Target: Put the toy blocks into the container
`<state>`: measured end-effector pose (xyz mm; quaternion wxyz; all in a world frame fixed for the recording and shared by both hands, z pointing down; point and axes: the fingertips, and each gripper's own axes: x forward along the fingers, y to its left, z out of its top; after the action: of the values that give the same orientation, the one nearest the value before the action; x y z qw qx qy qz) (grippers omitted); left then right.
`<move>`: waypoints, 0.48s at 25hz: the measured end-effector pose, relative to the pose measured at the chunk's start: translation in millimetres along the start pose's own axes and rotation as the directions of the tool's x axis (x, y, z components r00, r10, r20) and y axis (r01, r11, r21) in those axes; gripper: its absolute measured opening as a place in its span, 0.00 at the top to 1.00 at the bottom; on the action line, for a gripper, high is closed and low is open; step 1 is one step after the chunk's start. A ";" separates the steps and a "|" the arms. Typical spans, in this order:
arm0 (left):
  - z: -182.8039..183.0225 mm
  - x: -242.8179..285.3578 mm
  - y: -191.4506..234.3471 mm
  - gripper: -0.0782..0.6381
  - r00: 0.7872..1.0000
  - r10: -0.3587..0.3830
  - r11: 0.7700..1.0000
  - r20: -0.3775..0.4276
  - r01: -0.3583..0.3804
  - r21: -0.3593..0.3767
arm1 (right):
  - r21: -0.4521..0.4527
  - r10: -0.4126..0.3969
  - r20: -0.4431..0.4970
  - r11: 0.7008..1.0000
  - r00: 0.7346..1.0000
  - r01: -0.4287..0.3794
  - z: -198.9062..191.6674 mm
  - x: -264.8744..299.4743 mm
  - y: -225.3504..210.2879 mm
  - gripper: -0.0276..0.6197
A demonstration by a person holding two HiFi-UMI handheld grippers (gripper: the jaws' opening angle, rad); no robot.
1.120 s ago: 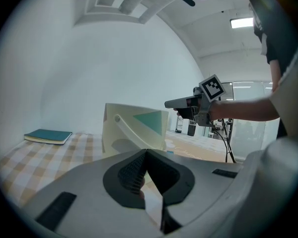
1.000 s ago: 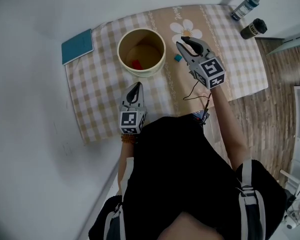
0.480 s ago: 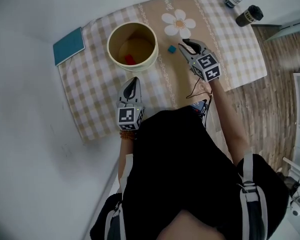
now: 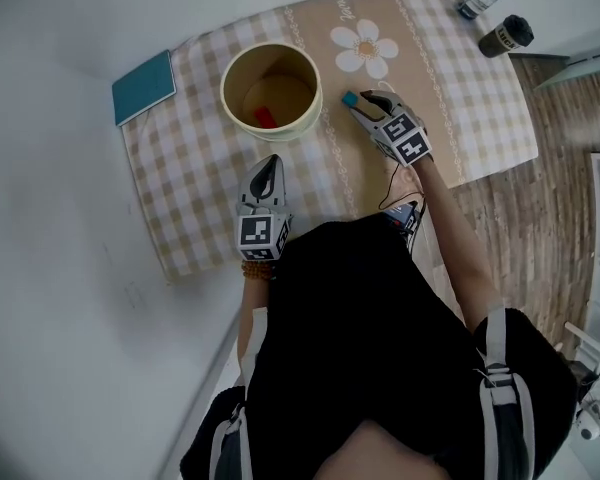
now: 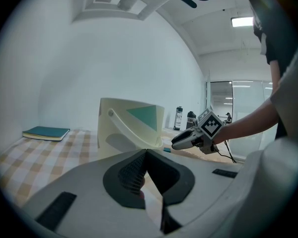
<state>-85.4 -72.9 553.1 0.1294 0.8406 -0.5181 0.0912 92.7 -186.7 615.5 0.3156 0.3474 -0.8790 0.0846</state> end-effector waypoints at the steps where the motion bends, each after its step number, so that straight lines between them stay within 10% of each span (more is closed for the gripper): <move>1: 0.0 -0.6 0.7 0.90 1.000 0.003 1.000 0.000 -0.003 0.000 | -0.005 -0.001 -0.005 1.000 1.000 0.001 -2.3 1.9 0.5 0.69; 12: 1.4 -5.9 1.7 0.90 1.000 0.014 1.000 0.011 -0.014 0.006 | 0.030 0.003 -0.066 1.000 0.998 -0.001 -20.2 27.0 -2.5 0.69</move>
<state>-89.6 -69.1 550.3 0.1235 0.8377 -0.5245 0.0890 89.3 -196.2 647.9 0.3390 0.3481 -0.8671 0.1094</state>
